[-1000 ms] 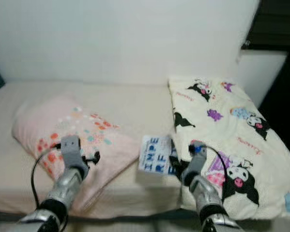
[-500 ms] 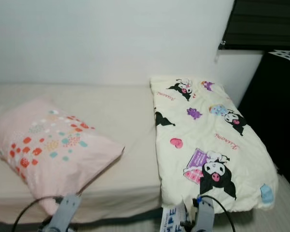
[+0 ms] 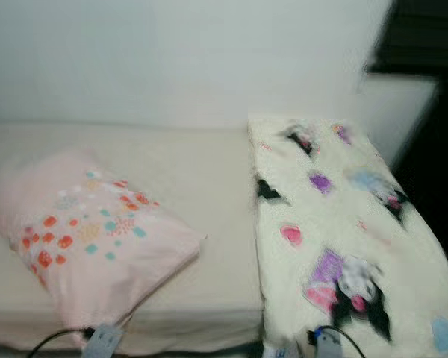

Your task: Clean up the room

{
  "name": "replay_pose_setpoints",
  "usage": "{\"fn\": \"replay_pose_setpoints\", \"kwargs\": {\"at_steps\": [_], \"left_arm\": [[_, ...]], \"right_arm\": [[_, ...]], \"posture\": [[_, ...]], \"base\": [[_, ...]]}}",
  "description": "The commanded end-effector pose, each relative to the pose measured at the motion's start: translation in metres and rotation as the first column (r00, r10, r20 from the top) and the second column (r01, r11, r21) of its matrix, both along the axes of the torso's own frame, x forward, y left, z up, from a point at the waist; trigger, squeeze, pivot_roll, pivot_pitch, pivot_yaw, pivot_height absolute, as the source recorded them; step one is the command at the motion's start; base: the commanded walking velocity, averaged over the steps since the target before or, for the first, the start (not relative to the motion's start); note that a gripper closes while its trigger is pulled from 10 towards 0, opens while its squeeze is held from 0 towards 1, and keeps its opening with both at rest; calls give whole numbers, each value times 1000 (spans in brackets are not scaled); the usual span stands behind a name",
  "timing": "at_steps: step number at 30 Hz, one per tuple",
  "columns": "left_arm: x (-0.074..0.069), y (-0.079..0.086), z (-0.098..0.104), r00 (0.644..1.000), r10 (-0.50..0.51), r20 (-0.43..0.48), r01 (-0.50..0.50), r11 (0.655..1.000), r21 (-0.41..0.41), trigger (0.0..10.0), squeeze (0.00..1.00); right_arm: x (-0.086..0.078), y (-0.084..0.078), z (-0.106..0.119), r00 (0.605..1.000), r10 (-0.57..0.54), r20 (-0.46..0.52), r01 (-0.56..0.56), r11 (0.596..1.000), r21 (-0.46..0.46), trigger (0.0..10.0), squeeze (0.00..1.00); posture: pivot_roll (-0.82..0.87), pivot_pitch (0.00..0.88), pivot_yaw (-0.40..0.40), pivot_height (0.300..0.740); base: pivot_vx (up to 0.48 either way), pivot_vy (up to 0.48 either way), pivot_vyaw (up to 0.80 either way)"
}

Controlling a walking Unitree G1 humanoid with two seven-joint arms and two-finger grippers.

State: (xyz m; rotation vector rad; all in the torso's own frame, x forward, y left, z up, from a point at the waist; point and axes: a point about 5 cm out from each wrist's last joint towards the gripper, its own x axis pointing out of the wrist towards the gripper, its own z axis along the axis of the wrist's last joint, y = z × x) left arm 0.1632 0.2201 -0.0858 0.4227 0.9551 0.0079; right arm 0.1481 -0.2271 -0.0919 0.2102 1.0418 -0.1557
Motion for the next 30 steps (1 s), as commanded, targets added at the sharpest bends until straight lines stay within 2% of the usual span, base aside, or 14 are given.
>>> {"fn": "replay_pose_setpoints", "kwargs": {"at_steps": [1,7,10,18,30], "left_arm": [[-7,5,-3,999,22,-31,-22,1000,5,10000,0],[-8,5,-3,999,31,-37,-31,1000,2,10000,0],[-11,6,-4,999,30,-46,-30,1000,5,10000,0],[-18,9,-6,997,31,-70,-30,999,15,10000,0],[-16,8,-5,997,25,-67,-25,1000,2,10000,0]], "right_arm": [[4,8,0,1000,16,18,-16,1000,24,10000,0],[2,5,0,1000,-4,10,4,1000,17,10000,0],[1,6,-1,1000,-3,4,3,1000,15,10000,0],[1,13,-2,1000,-8,12,7,999,41,10000,0],[5,22,-3,1000,-13,-4,13,999,43,10000,0]], "posture": [[33,0,-81,740],[36,0,-79,740],[36,0,-78,740],[38,0,-74,740],[34,0,-70,740]], "base": [[0,0,456],[0,0,0],[0,300,0],[0,466,0],[0,417,0]]}}
